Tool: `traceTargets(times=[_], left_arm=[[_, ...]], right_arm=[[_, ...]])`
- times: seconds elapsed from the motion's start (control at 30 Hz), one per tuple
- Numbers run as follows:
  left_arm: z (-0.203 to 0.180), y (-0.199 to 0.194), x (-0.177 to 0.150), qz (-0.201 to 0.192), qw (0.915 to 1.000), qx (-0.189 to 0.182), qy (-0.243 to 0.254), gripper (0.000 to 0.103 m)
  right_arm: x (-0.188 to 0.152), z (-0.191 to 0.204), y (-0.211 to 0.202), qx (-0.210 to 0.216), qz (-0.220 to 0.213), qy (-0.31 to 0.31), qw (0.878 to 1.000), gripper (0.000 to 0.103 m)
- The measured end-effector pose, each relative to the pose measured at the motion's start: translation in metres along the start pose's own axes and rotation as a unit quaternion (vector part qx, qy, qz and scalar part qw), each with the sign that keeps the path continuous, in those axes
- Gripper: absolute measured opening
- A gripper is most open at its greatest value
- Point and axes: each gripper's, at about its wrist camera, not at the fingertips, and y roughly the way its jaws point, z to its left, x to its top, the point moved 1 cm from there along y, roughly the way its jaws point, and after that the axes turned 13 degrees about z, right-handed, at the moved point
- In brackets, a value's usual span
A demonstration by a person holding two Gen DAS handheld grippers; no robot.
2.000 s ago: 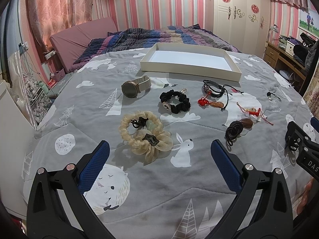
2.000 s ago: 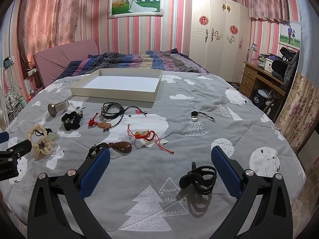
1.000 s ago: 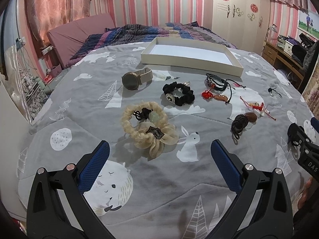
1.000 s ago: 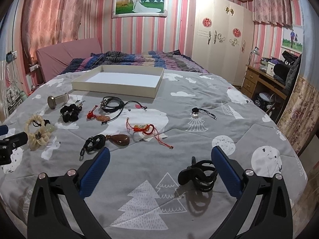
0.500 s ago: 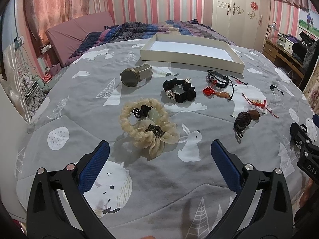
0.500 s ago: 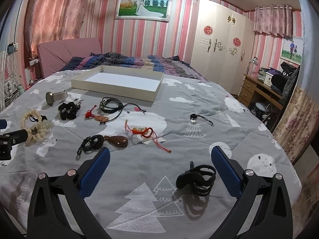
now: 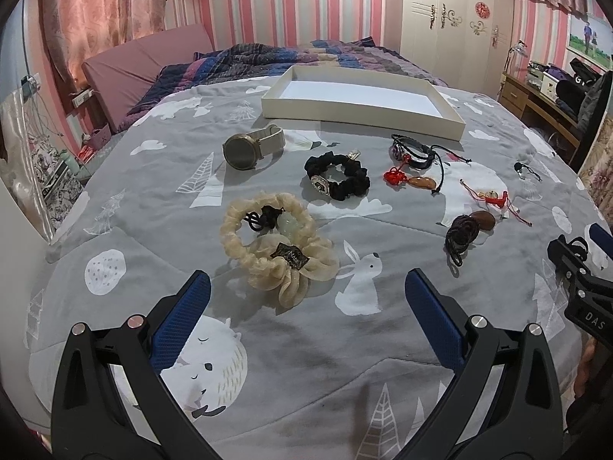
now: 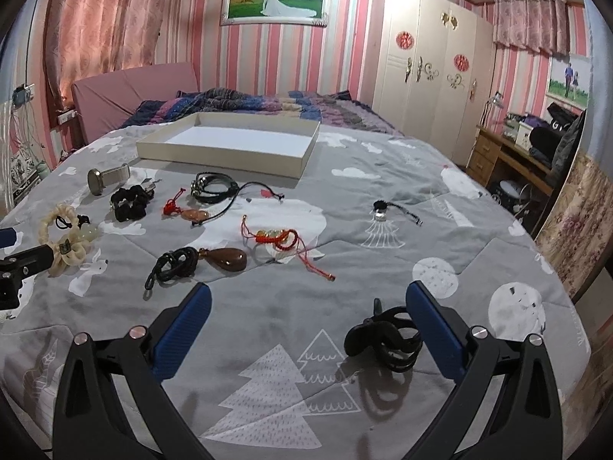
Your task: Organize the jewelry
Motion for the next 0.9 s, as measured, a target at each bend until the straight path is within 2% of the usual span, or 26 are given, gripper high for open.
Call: traceTargets(times=[0.37,0.57,0.9], left_arm=[[0.001,0.005,0.002,0.011,0.9998,-0.014,-0.001,0.1],[0.002,0.006,0.002,0.011,0.9999,-0.006,0.0,0.1],[0.013,0.005,0.009,0.027,0.9995,-0.014,-0.009,0.1]], right_arm=[[0.001,-0.005,0.006,-0.009,0.011,0.015,1.0,0.101],[0.004,-0.009,0.007,-0.009,0.013,0.019,1.0,0.101],[0.007,-0.014,0.01,-0.007,0.028,0.02,0.999,0.101]])
